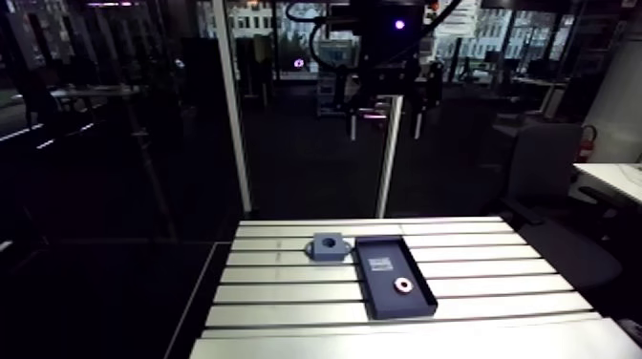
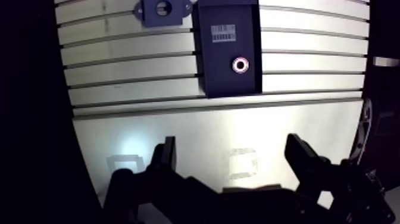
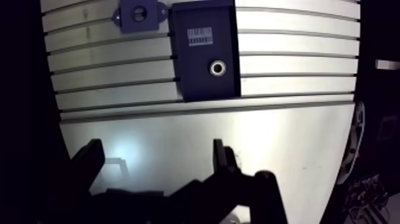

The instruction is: Pick up the bearing and press it into the housing until flush.

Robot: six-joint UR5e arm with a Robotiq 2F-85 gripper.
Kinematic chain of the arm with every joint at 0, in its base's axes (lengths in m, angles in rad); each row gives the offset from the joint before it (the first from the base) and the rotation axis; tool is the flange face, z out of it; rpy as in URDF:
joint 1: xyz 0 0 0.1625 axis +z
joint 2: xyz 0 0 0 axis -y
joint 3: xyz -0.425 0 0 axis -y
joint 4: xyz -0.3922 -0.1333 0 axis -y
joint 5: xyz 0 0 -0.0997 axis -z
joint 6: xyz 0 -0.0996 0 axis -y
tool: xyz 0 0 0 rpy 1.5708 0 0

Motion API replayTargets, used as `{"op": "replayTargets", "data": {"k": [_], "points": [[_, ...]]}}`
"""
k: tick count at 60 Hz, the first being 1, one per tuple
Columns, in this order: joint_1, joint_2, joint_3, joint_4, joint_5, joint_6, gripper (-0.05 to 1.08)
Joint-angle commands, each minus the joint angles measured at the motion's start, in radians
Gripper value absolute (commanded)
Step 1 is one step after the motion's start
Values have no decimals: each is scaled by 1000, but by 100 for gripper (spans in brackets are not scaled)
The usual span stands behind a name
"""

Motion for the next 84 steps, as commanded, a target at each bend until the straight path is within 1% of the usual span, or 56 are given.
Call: {"op": "replayTargets", "data": {"k": [1,30,49,51,52,53,54,55,57,59,66,68,70,79,80,82,84], "points": [[-46,-12,-46,43,21,-72,1],[-46,-11,-45,41,21,-72,1],[-48,-6,-27,24,14,-75,1],[-48,-4,-24,17,11,-78,1],[-48,1,-21,5,6,-87,1],[-48,1,-21,5,6,-87,1],[-49,5,-16,-8,1,-101,1],[-49,5,-16,-8,1,-101,1],[-52,9,-3,-32,-7,-127,1],[-57,9,3,-41,-9,-136,1],[-88,22,25,-66,-8,-159,1],[-109,26,44,-88,-8,-171,1],[-117,26,55,-102,-8,-177,1],[-129,28,99,-143,-6,-205,1],[-129,28,122,-161,-6,-209,1],[-129,28,122,-161,-6,-209,1],[-130,28,145,-186,-6,-209,1]]}}
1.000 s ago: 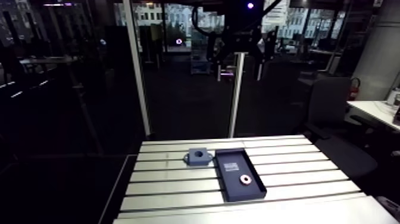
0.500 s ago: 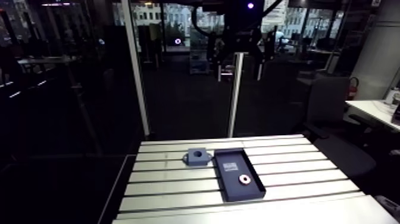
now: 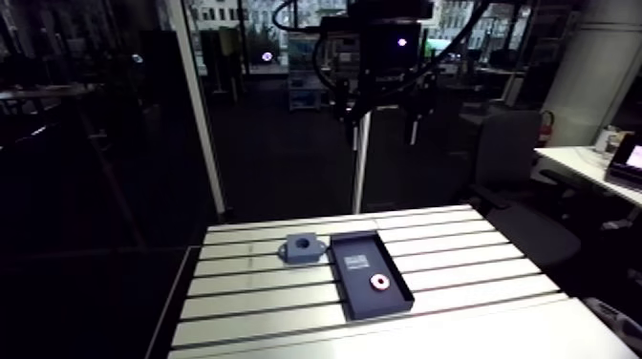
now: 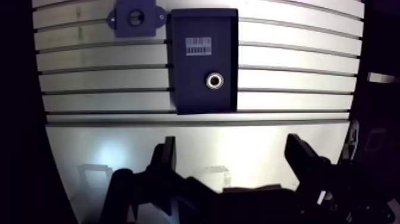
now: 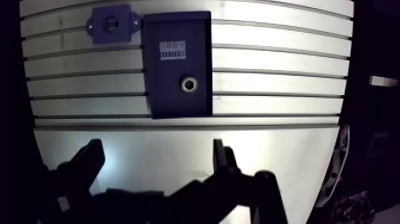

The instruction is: Pick up the bearing and press it into the housing until flush.

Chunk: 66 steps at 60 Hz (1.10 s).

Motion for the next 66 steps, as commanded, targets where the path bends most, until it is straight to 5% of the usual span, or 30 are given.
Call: {"op": "replayTargets", "data": {"k": [1,34,66], "points": [[-20,4,82,-81,0,-30,1],[-32,7,260,-303,11,-32,1],[-67,63,355,-428,24,-51,2]]}}
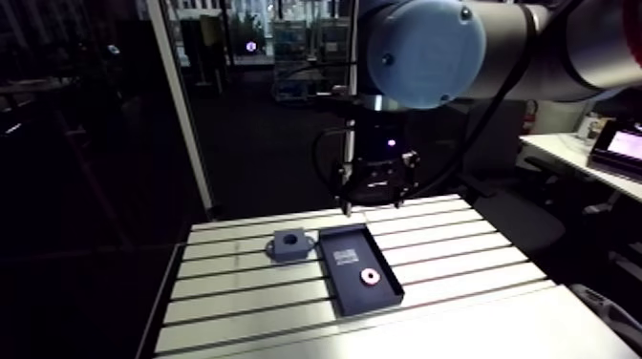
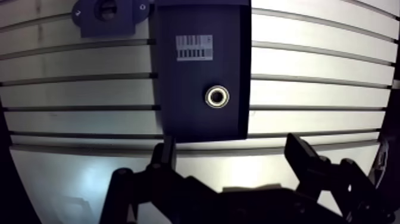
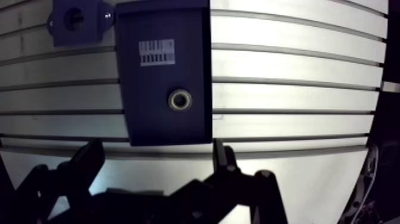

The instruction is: Pick up the bearing and press it into the housing until flush.

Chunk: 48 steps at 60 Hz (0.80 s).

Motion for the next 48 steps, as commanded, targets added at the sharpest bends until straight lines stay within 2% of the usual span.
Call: {"op": "replayTargets", "data": {"k": [1,17,48], "points": [[-22,29,44,-69,8,-7,2],[-33,63,72,-92,7,-18,3],[-33,106,127,-155,5,-16,32]]}}
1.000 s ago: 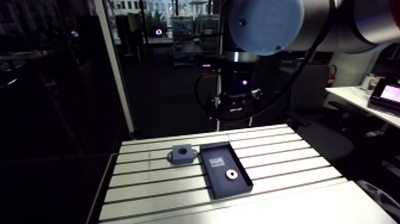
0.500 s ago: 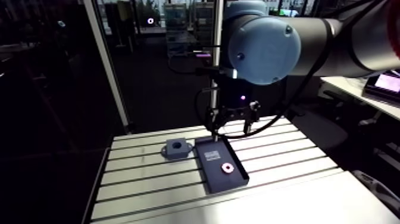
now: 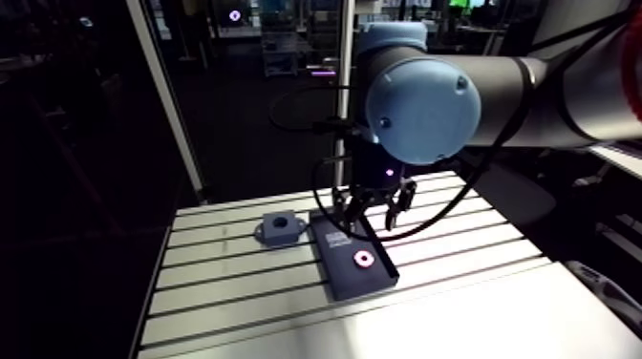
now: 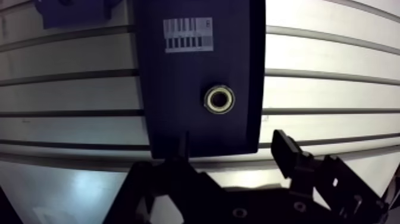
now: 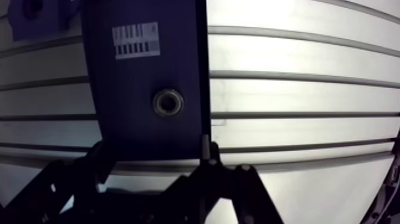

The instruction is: Pick up the bearing and press it into the housing until flush.

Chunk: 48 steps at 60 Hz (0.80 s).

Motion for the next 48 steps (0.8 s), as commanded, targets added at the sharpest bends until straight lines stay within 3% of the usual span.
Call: {"op": "replayTargets", "data": {"k": [1,48], "points": [[0,22,25,-29,-2,-1,32],[0,71,50,-100,-2,4,39]]}}
